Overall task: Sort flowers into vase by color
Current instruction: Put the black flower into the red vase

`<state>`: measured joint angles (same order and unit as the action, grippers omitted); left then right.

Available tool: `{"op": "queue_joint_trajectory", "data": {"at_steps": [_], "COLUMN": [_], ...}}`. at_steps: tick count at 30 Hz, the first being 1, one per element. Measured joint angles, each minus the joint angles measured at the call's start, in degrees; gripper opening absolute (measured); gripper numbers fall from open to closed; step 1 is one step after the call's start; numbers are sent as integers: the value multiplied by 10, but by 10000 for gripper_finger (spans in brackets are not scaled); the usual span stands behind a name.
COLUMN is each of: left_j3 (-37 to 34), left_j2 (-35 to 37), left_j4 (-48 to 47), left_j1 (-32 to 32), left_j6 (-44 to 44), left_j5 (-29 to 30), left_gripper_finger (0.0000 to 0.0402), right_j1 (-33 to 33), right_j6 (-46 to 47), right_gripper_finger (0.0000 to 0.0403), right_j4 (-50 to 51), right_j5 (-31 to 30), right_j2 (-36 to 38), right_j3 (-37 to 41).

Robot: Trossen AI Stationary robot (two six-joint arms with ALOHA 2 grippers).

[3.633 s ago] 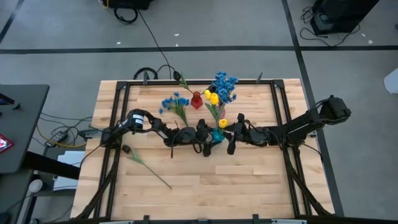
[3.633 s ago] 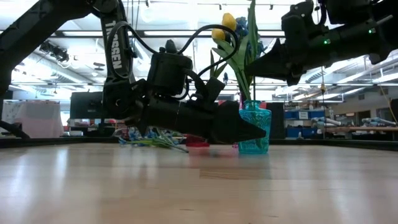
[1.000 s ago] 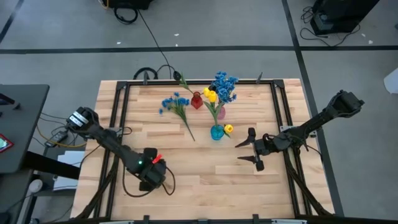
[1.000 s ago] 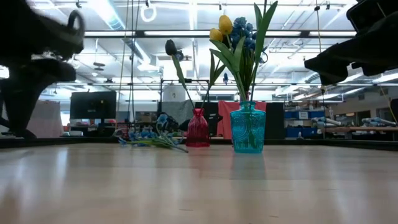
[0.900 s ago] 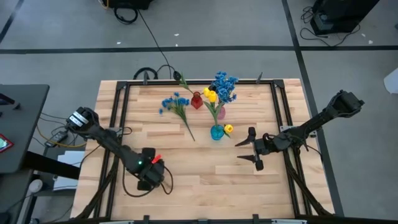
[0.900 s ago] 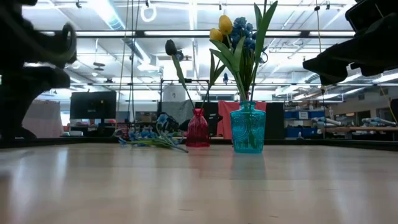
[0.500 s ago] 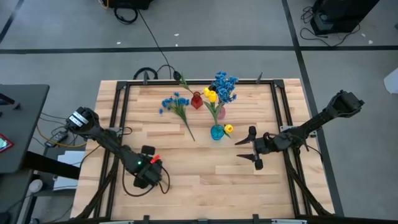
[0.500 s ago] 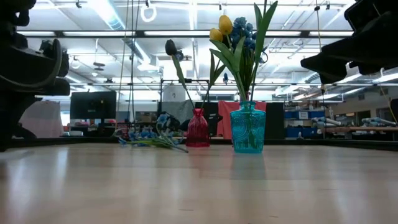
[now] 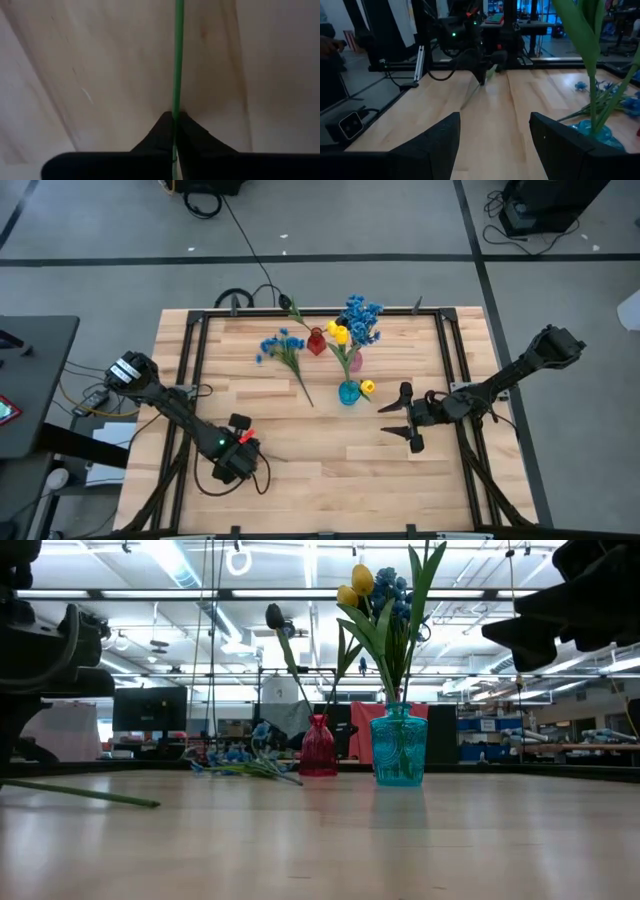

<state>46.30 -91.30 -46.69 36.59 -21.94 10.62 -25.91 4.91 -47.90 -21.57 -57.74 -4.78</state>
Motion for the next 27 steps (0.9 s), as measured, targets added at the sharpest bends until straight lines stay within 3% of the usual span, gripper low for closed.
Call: {"op": "queue_joint_trajectory", "data": {"at_steps": [7,12,16,23,27], "left_j3": [-1,27,67,112,113], "left_j2": [-2,-3,-3,-3,-3], "left_j4": [-10,-7,-6,2,4], "left_j1": [-1,-2,-1,-1,-1], "left_j6": [25,88,155,263,287], "left_j5": [51,101,158,248,271], "left_gripper_finger": [15,16,16,16,17], "right_j1": [-1,-11,-17,-32,-69], "right_j6": [20,24,69,192,206], "right_gripper_finger": [243,231,223,219,219], "right_j4": [39,145,223,159,100], "right_j5": [20,21,55,101,43], "right_j2": [0,0,-8,-55,-101], "right_j3": [-16,-87,-145,-170,-170]}}
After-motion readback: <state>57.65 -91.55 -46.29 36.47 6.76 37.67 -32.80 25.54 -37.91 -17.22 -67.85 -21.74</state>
